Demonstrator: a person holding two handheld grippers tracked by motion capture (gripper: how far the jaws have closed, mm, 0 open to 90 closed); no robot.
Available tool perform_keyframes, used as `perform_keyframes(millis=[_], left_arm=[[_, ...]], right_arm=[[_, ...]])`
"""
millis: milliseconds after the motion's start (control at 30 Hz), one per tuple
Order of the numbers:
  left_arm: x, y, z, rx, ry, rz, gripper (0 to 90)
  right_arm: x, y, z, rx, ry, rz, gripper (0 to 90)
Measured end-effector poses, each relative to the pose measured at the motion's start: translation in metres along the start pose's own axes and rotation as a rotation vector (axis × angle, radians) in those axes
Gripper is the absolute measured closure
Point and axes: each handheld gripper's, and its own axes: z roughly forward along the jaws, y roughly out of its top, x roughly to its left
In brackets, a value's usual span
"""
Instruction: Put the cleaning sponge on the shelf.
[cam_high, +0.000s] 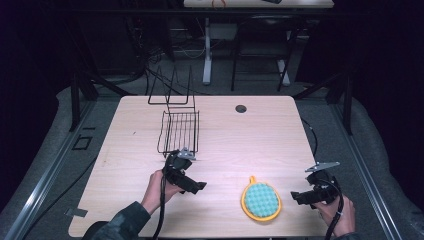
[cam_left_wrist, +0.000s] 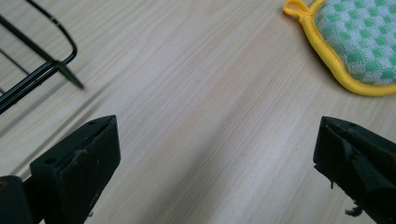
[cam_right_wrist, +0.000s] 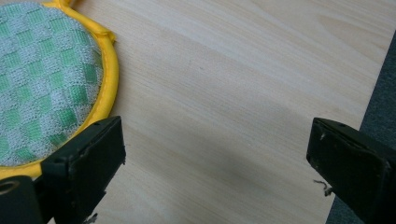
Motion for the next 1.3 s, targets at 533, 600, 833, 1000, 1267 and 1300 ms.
perform_keyframes(millis=[533,600,833,1000,1267,1300], left_arm=[[-0.033,0.043,0.052,0.023,-0.098,0.059,0.6],[-0.039,0.046,0.062,0.039,-0.111,0.065,0.9],[-0.056,0.055,0.084,0.066,-0.163,0.093,3.8],[-0.063,0.059,0.09,0.074,-0.185,0.107,5.6],[-0.071,0.064,0.099,0.087,-0.197,0.123,14.3],[-0.073,0.065,0.1,0.088,-0.202,0.119,15.3]], right_arm=[[0.0,-0.001,-0.001,0.001,0.002,-0.004,4.1],[0.0,-0.001,-0.001,-0.002,-0.001,-0.006,4.1],[-0.002,-0.001,-0.002,-0.01,-0.001,-0.003,4.1],[-0.001,-0.001,-0.003,-0.012,-0.003,-0.003,4.2],[-0.002,-0.002,-0.002,-0.009,-0.002,0.0,4.4],[-0.002,-0.002,-0.002,-0.009,-0.002,0.002,4.4]])
